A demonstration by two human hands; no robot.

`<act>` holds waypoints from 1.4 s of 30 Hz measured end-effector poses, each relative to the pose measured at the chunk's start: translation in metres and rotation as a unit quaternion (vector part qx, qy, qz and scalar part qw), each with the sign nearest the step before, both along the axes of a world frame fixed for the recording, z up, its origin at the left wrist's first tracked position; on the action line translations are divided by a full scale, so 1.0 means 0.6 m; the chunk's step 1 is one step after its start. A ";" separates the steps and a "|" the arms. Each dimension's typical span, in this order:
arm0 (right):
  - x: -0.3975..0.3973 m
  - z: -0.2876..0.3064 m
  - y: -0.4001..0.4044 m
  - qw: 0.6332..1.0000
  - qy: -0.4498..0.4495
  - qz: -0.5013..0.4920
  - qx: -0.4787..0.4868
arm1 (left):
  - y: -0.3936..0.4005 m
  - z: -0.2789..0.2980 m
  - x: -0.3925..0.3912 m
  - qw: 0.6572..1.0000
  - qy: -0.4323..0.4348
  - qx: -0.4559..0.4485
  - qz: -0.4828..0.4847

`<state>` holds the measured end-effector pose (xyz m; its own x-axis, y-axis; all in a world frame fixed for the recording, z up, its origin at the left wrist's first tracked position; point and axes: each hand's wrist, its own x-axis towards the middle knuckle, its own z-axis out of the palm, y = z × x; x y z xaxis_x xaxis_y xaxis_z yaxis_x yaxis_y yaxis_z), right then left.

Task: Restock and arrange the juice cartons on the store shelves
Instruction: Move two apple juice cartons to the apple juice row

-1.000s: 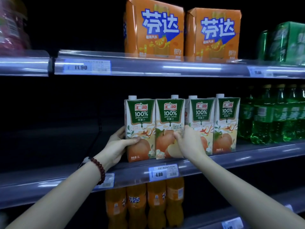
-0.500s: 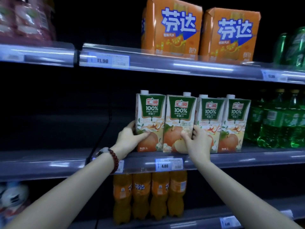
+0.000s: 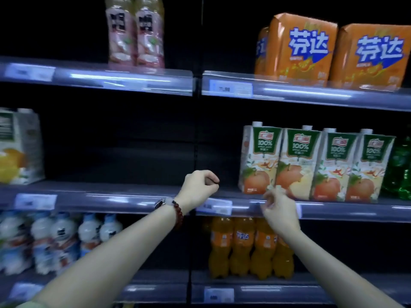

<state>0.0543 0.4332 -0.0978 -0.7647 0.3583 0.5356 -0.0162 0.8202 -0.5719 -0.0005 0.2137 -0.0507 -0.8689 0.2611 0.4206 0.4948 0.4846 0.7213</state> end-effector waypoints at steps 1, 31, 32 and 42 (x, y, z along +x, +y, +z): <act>-0.002 -0.002 -0.035 1.000 -0.024 0.013 0.011 | -0.031 -0.002 0.006 1.000 0.009 -0.018 0.007; -0.079 -0.002 -1.059 0.880 -0.140 0.443 0.100 | -1.027 -0.093 0.264 0.878 -0.069 -0.178 0.439; -0.088 -0.003 -1.086 0.876 -0.141 0.451 0.096 | -1.049 -0.093 0.261 0.874 -0.066 -0.182 0.446; -0.234 0.061 -1.312 0.858 -0.127 0.497 0.018 | -1.244 -0.014 0.124 0.851 -0.049 -0.279 0.443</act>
